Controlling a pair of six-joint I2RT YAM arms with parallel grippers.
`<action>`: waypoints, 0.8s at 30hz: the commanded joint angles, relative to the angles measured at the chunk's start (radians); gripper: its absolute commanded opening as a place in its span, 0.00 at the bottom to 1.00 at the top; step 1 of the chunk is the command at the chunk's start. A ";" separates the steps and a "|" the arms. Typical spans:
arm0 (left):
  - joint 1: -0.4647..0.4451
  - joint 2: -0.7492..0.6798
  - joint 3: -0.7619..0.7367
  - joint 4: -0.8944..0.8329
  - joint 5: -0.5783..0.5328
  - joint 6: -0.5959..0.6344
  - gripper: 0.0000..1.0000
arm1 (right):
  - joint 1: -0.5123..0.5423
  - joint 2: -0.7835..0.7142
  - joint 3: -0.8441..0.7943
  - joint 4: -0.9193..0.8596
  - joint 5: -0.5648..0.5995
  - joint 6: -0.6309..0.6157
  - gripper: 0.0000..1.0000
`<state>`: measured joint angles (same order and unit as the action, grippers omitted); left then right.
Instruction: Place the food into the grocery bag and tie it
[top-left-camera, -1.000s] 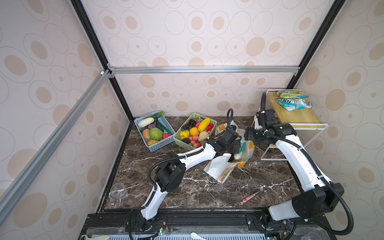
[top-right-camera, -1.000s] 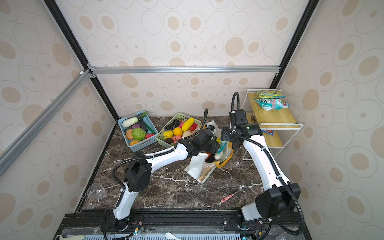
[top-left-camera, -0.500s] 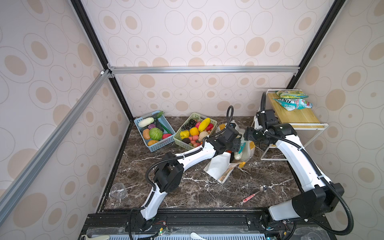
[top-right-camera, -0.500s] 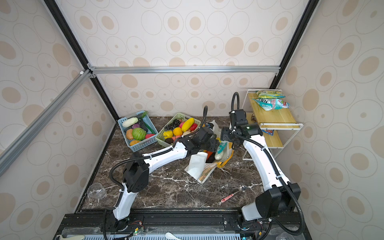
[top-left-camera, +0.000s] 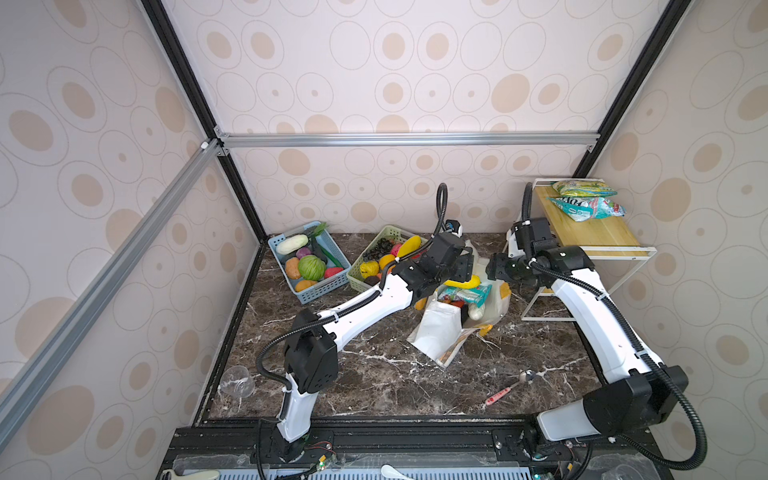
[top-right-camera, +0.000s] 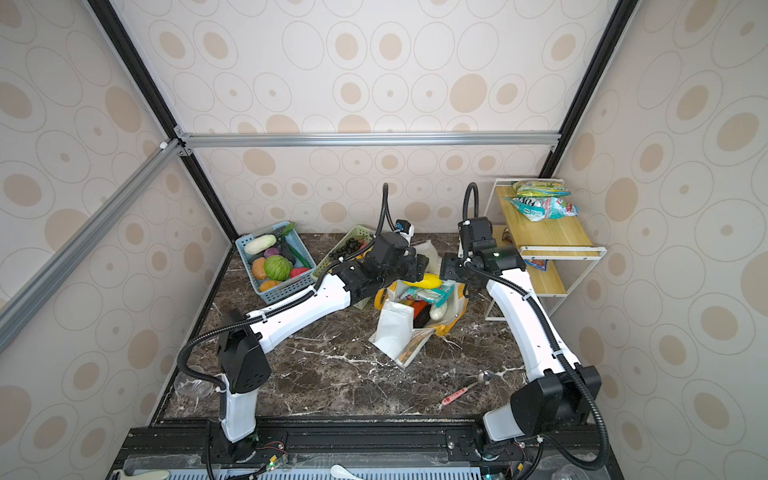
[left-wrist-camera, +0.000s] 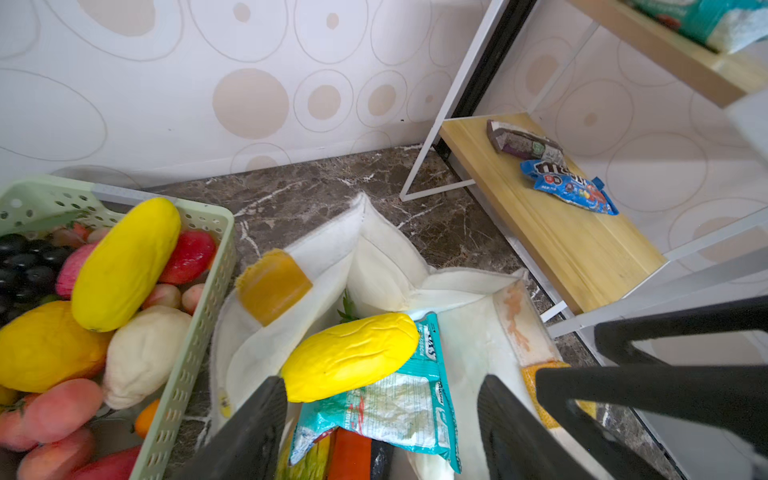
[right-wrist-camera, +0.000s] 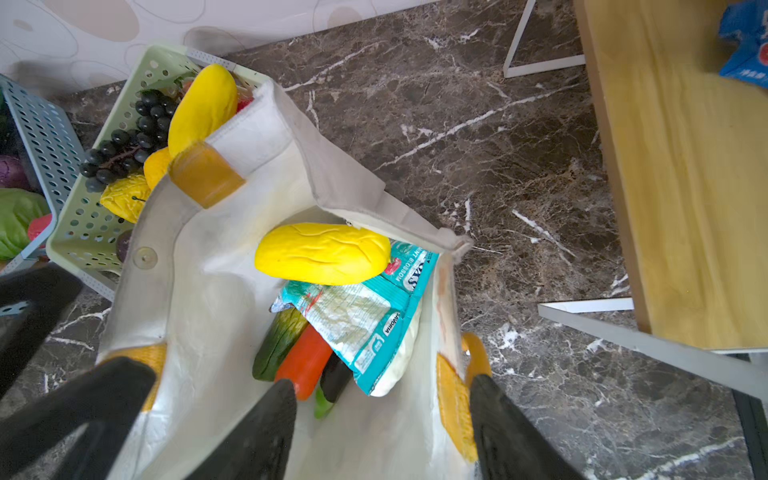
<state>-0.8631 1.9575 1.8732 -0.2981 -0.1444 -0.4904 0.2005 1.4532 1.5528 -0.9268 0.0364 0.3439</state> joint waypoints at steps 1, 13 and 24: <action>0.036 -0.049 -0.017 -0.041 -0.044 0.035 0.73 | -0.006 0.010 0.031 -0.009 -0.016 0.003 0.69; 0.147 -0.184 -0.205 -0.041 -0.055 0.034 0.70 | 0.028 0.041 0.081 -0.041 0.023 -0.020 0.69; 0.119 -0.120 -0.164 -0.059 0.115 0.080 0.71 | 0.033 -0.029 0.006 -0.099 0.137 -0.009 0.69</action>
<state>-0.7326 1.8088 1.6600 -0.3321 -0.0582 -0.4454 0.2348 1.4696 1.5875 -0.9726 0.1165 0.3317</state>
